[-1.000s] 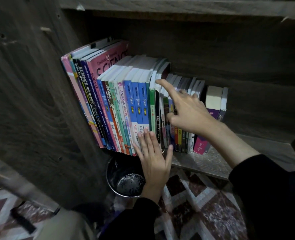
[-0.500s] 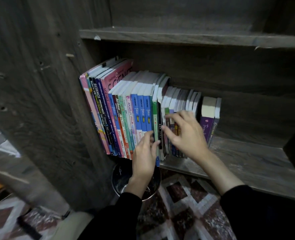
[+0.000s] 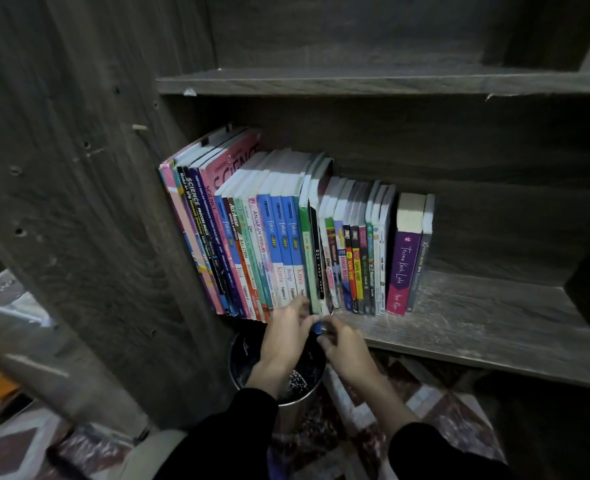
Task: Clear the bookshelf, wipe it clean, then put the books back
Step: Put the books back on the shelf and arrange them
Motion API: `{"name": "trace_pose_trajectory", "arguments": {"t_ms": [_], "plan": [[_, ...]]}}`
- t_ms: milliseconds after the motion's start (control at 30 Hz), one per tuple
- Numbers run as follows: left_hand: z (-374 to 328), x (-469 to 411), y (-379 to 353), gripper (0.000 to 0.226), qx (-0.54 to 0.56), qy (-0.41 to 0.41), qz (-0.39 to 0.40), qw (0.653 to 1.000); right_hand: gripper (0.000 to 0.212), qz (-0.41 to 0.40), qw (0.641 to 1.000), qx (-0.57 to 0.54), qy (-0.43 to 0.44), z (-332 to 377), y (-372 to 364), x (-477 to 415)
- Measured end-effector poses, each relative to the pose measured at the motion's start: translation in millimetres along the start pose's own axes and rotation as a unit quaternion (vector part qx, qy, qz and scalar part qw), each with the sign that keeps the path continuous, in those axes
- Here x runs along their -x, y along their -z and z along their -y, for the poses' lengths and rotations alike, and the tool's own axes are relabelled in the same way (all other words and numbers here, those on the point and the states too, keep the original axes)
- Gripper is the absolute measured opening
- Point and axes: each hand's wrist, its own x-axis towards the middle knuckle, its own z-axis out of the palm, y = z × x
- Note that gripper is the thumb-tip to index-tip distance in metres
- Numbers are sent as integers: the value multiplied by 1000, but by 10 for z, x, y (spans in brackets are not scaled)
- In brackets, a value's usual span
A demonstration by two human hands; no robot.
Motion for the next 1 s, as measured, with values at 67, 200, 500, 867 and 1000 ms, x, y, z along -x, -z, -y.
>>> {"name": "trace_pose_trajectory", "arguments": {"t_ms": [67, 200, 500, 867, 1000], "plan": [[23, -10, -26, 21, -6, 2, 2, 1000, 24, -24, 1000, -6, 9, 6, -40, -18], [60, -58, -33, 22, -75, -10, -14, 997, 14, -40, 998, 29, 37, 21, -37, -86], [-27, 60, 109, 22, -73, -126, -256, 956, 20, -58, 996, 49, 49, 1, -28, -92], [47, 9, -46, 95, 37, 32, -140, 989, 16, -106, 993, 22, 42, 82, -100, -102], [70, -17, -56, 99, -6, 52, -152, 987, 15, -127, 989, 50, 56, 88, -171, -116]]}}
